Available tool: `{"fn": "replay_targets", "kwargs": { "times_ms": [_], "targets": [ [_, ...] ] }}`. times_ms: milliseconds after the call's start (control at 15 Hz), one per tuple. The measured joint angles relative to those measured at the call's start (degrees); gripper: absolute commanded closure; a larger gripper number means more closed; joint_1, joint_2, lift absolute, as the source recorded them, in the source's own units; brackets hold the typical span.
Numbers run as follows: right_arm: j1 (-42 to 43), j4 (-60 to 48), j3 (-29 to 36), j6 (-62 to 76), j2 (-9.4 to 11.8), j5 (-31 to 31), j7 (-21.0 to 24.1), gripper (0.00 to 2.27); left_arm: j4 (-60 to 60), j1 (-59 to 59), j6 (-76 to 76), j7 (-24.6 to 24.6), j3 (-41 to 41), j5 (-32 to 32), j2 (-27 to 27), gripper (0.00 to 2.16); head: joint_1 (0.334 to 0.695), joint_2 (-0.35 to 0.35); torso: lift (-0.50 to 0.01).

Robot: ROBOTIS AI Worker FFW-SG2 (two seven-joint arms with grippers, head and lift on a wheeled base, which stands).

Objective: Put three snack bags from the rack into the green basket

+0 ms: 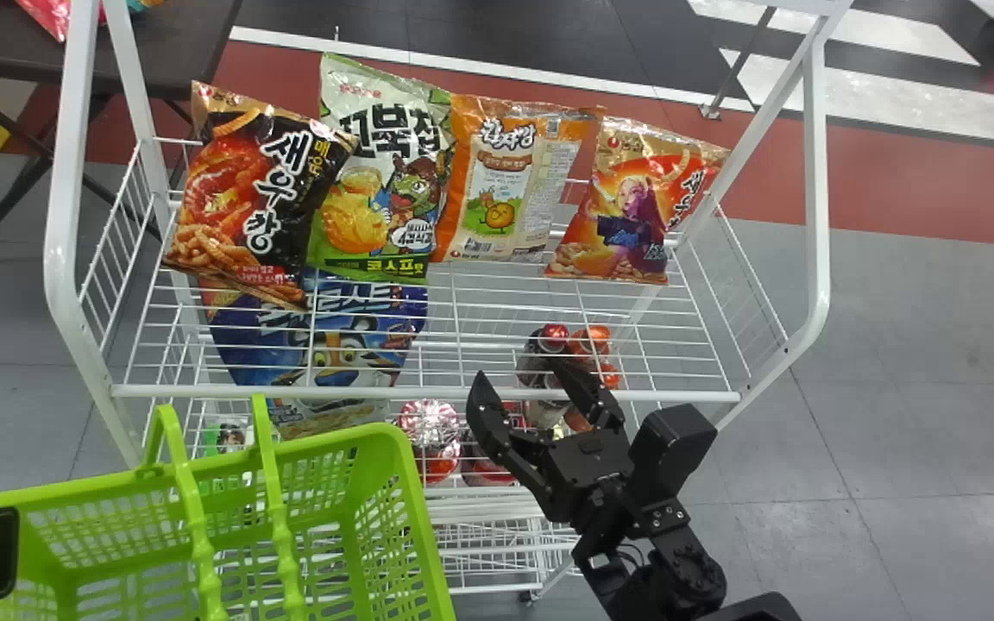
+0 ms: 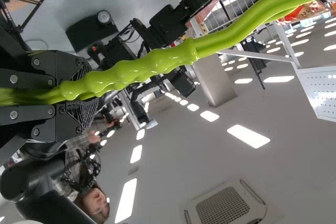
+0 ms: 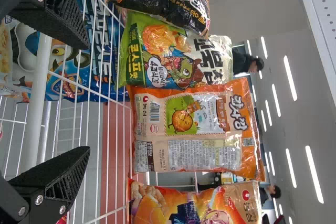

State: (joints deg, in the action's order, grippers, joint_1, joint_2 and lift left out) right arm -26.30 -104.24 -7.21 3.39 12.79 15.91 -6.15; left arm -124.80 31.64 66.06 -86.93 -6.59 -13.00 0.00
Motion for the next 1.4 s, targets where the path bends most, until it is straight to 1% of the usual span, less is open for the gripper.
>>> {"fn": "replay_targets", "kwargs": {
  "times_ms": [533, 867, 1200, 1267, 1400],
  "targets": [
    [1.0, 0.8, -0.4, 0.2, -0.1, 0.1, 0.0, 0.14, 0.0, 0.0, 0.0, -0.2, -0.1, -0.1, 0.0, 2.15, 0.695, -0.261, 0.000],
    [4.1, 1.5, -2.2, -1.3, -1.0, -0.1, 0.0, 0.14, 0.0, 0.1, 0.0, -0.3, -0.1, -0.2, 0.0, 2.15, 0.695, -0.224, 0.000],
    [13.3, 5.0, -7.0, -7.4, -2.1, -0.2, 0.0, 0.14, -0.2, 0.2, 0.6, -0.3, -0.1, -0.2, 0.0, 2.15, 0.695, -0.133, 0.000],
    [15.6, 5.9, -8.3, -8.4, -2.5, -0.4, 0.1, 0.14, -0.3, 0.4, 0.7, -0.3, -0.1, -0.2, 0.0, 2.15, 0.695, -0.097, 0.000],
    [19.9, 8.0, -11.4, -9.3, -3.1, -0.8, 1.1, 0.14, -0.5, 0.7, 0.7, -0.4, -0.1, -0.2, 0.0, 2.15, 0.695, -0.058, 0.000]
  ]
}}
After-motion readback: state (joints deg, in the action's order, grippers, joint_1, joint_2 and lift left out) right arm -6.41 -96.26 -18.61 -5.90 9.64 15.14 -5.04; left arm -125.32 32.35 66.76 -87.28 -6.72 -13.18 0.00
